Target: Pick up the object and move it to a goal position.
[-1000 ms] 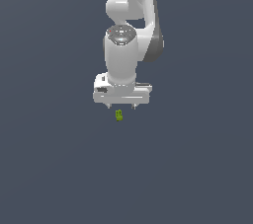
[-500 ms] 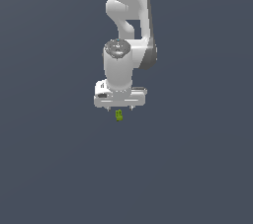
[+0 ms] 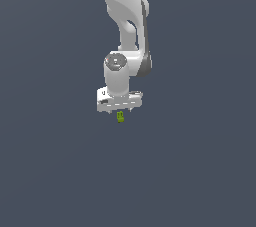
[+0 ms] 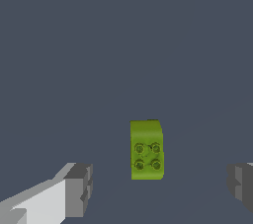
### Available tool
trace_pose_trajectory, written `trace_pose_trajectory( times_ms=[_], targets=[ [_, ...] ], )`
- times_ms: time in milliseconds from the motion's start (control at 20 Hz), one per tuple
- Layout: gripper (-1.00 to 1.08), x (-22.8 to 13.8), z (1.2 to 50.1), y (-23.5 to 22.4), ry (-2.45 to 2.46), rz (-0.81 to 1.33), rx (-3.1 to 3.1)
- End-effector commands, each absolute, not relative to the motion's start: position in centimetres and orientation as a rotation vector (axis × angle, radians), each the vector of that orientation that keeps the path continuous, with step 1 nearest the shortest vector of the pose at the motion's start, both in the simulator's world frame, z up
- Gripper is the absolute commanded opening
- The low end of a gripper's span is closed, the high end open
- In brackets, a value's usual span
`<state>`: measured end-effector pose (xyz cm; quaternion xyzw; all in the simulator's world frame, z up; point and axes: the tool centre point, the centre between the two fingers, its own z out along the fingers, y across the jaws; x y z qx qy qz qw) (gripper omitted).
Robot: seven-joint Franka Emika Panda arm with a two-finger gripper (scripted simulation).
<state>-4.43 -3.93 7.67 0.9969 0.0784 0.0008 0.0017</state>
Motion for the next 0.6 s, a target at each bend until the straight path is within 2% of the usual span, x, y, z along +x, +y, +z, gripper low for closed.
trace_pose_trajectory(
  times_ms=[0,550],
  targets=[
    [1.0,-5.0,6.9,-4.1,0.271,0.002,3.128],
    [1.0,-5.4,5.5,-4.2,0.283,-0.001,3.129]
  ],
)
